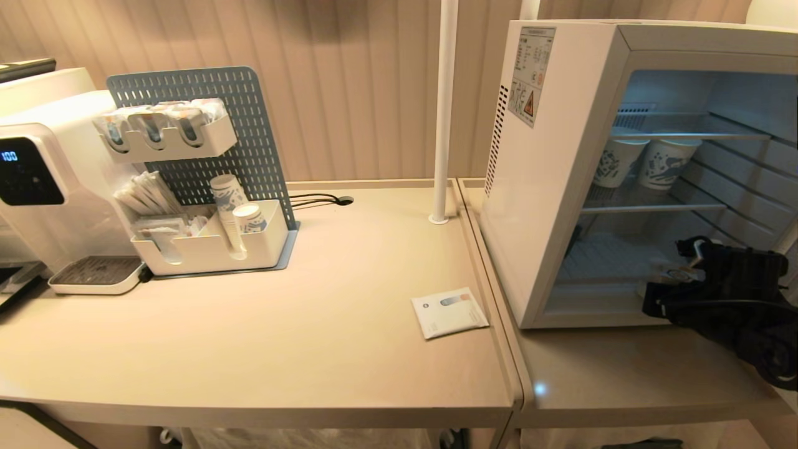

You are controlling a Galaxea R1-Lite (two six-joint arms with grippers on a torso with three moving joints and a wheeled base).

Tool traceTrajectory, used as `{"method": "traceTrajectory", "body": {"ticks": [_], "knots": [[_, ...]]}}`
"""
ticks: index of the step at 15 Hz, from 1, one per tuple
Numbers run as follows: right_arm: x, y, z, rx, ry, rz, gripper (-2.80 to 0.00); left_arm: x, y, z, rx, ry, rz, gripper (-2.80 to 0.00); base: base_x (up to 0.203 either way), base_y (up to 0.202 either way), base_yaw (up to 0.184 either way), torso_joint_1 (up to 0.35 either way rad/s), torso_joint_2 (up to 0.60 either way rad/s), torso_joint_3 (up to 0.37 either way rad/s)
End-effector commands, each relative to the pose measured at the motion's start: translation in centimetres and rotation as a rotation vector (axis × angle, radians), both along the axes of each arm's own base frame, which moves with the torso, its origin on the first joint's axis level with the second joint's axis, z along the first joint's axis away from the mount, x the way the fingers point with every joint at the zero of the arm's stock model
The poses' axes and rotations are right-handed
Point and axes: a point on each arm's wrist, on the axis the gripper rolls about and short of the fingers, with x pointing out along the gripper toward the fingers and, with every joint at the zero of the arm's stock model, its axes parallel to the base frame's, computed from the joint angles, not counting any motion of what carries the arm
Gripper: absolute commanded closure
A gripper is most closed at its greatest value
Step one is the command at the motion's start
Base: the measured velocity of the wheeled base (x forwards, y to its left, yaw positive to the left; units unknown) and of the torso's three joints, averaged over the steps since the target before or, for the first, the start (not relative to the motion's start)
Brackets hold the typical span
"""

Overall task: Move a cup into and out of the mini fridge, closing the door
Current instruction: Take the yoghurt out of the freezer, then place the yoghurt on the table

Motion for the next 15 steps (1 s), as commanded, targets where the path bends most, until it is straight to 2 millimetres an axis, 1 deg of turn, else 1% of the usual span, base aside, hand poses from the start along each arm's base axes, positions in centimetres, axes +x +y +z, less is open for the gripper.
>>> {"method": "traceTrajectory", "body": {"ticks": [1, 2, 4, 6, 8, 10, 12, 13, 15], "knots": [[-2.7, 0.5, 1.4, -0.007, -0.056, 0.006, 0.0, 0.0, 0.0, 0.0, -0.002, 0.001, 0.001, 0.0, 0.0, 0.0, 0.0, 0.0, 0.0, 0.0], [-3.7, 0.8, 1.9, -0.009, -0.077, 0.013, 0.0, 0.0, 0.0, 0.0, -0.001, 0.001, 0.001, 0.0, 0.0, 0.0, 0.0, 0.0, 0.0, 0.0], [-5.8, 1.3, 3.5, -0.016, -0.132, 0.028, 0.0, 0.0, 0.0, 0.0, 0.0, 0.001, 0.001, 0.0, 0.0, 0.0, 0.0, 0.0, 0.0, 0.0], [-8.1, 2.0, 5.7, -0.022, -0.196, 0.053, 0.0, 0.0, 0.0, 0.0, 0.0, 0.001, 0.001, 0.0, 0.0, 0.0, 0.0, 0.0, 0.0, 0.0], [-10.8, 2.8, 8.0, -0.024, -0.243, 0.081, 0.0, 0.0, 0.0, 0.0, 0.0, 0.001, 0.001, 0.0, 0.0, 0.0, 0.0, 0.0, 0.0, 0.0], [-14.2, 3.7, 10.2, -0.02, -0.278, 0.117, 0.0, 0.0, 0.0, 0.0, 0.0, 0.001, 0.001, 0.0, 0.0, 0.0, 0.0, 0.0, 0.0, 0.0], [-18.3, 4.3, 12.0, -0.015, -0.306, 0.153, 0.0, 0.0, 0.0, 0.0, 0.0, 0.001, 0.001, 0.0, 0.0, 0.0, 0.0, 0.0, 0.0, 0.0], [-20.5, 4.4, 12.7, -0.014, -0.319, 0.166, 0.0, 0.0, 0.0, 0.0, 0.0, 0.001, -0.001, 0.0, 0.0, 0.0, 0.0, 0.0, 0.0, 0.0], [-25.1, 4.4, 13.4, -0.009, -0.334, 0.181, 0.0, 0.0, 0.0, 0.0, 0.0, 0.001, 0.001, 0.0, 0.0, 0.0, 0.0, 0.0, 0.0, 0.0]]}}
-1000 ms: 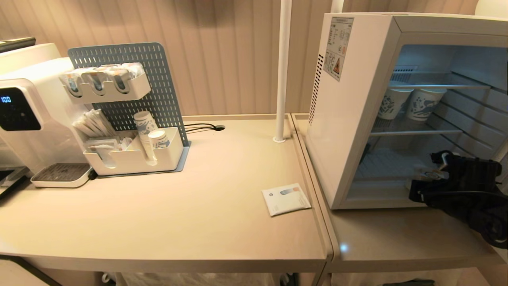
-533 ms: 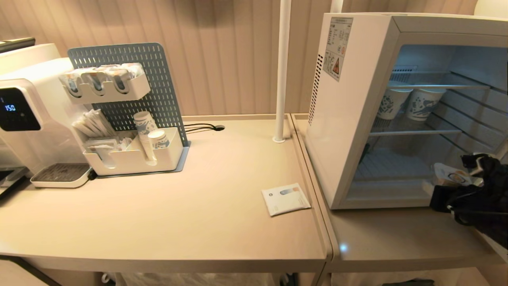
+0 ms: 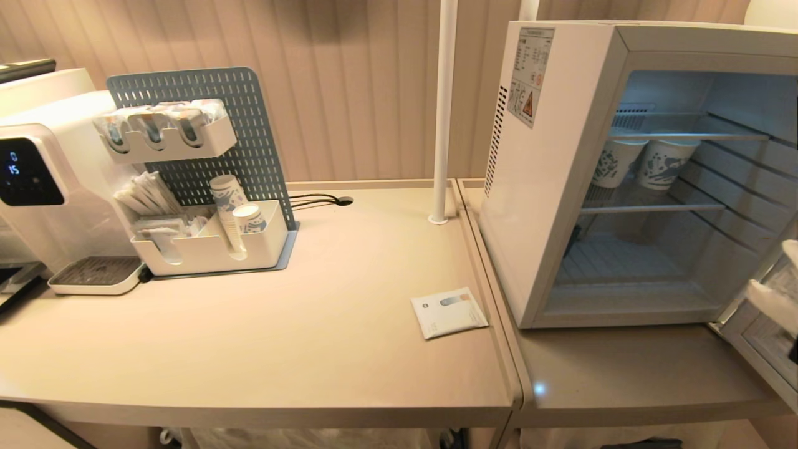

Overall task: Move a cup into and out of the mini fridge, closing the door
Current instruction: Place the yoghurt on the table

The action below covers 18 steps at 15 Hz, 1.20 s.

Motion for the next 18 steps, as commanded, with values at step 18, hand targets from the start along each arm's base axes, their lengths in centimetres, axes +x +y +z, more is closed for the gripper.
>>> {"method": "traceTrajectory", "body": {"ticks": [18], "knots": [[-13.5, 0.0, -11.5, -0.036, -0.186, 0.071, 0.0, 0.0, 0.0, 0.0, 0.0, 0.001, 0.0, 0.0, 0.0, 0.0, 0.0, 0.0, 0.0, 0.0]]}}
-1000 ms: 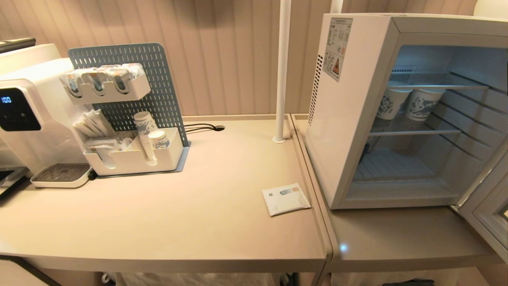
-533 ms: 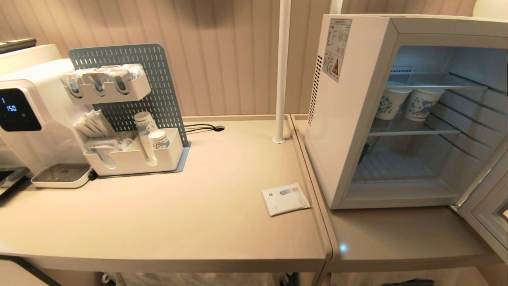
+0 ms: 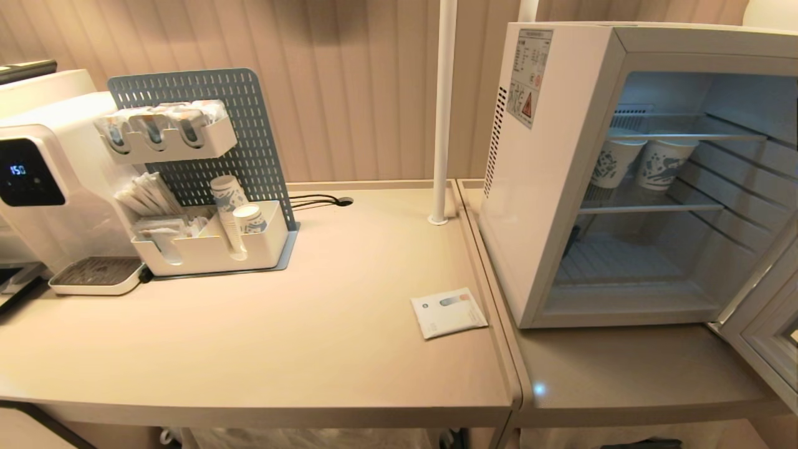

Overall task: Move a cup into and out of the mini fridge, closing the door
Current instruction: Place the yoghurt on the table

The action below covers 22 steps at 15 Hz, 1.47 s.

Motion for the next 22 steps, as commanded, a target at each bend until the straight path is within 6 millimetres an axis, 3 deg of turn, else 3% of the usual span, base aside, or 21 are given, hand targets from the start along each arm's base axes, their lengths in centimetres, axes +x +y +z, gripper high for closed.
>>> {"method": "traceTrajectory", "body": {"ticks": [1, 11, 22], "knots": [[0.23, 0.0, -0.31, -0.007, -0.013, 0.0, 0.0, 0.01, 0.0, -0.04, -0.001, 0.001, 0.001, 0.0, 0.0, 0.0, 0.0, 0.0, 0.0, 0.0], [0.22, 0.0, -0.31, -0.032, -0.014, 0.005, 0.0, 0.01, 0.0, -0.04, -0.001, 0.001, 0.001, 0.0, 0.0, 0.005, 0.001, 0.0, 0.0, 0.0], [0.22, 0.01, -0.32, -0.032, -0.014, 0.003, 0.0, 0.01, 0.0, -0.04, -0.001, 0.001, 0.001, 0.0, 0.0, 0.183, 0.001, 0.001, 0.0, 0.001]]}}
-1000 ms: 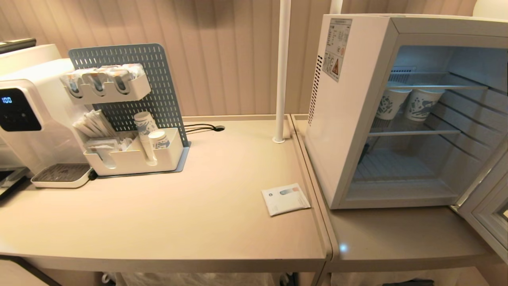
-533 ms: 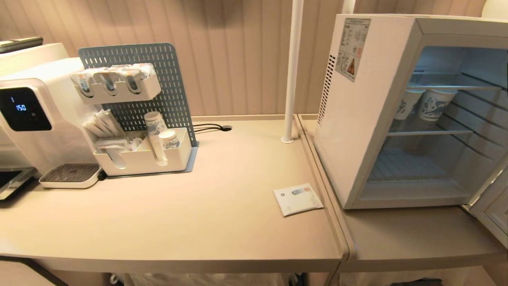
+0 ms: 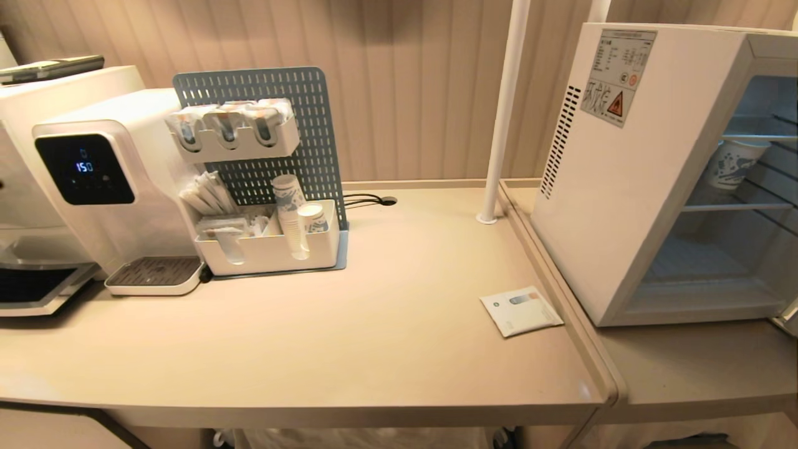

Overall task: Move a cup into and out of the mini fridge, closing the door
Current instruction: Place the yoghurt on the table

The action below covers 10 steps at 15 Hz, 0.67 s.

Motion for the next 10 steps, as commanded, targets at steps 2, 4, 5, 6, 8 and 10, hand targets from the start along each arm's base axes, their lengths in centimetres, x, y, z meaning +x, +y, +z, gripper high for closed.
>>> {"method": "traceTrajectory", "body": {"ticks": [2, 4, 5, 6, 8, 10], "knots": [[0.01, 0.0, -0.01, -0.001, 0.002, 0.0, 0.0, 0.01, 0.0, -0.04, -0.001, 0.001, 0.0, 0.0, 0.0, 0.194, 0.001, 0.003, 0.0, 0.003], [0.02, 0.0, -0.01, -0.001, 0.003, 0.001, 0.0, 0.01, 0.0, -0.04, -0.001, 0.001, 0.0, 0.0, 0.0, 0.191, -0.002, 0.002, 0.0, 0.002], [0.01, 0.0, 0.0, -0.001, 0.002, 0.001, 0.0, 0.01, 0.0, -0.04, -0.001, 0.001, 0.0, 0.0, 0.0, 0.19, -0.002, 0.006, 0.0, 0.001], [0.01, 0.0, 0.0, -0.001, 0.002, 0.001, 0.0, 0.01, 0.0, -0.04, -0.001, 0.001, 0.0, 0.0, 0.0, 0.19, 0.0, 0.002, 0.0, 0.005], [0.02, 0.0, -0.01, -0.001, 0.004, 0.0, 0.0, 0.01, 0.0, -0.04, -0.001, 0.001, 0.0, 0.0, 0.0, 0.19, -0.001, 0.002, 0.0, 0.001], [0.03, 0.0, -0.03, -0.001, 0.004, 0.0, 0.0, 0.01, 0.0, -0.04, -0.001, 0.001, 0.0, 0.0, 0.0, 0.189, -0.001, 0.002, 0.0, 0.002]]}}
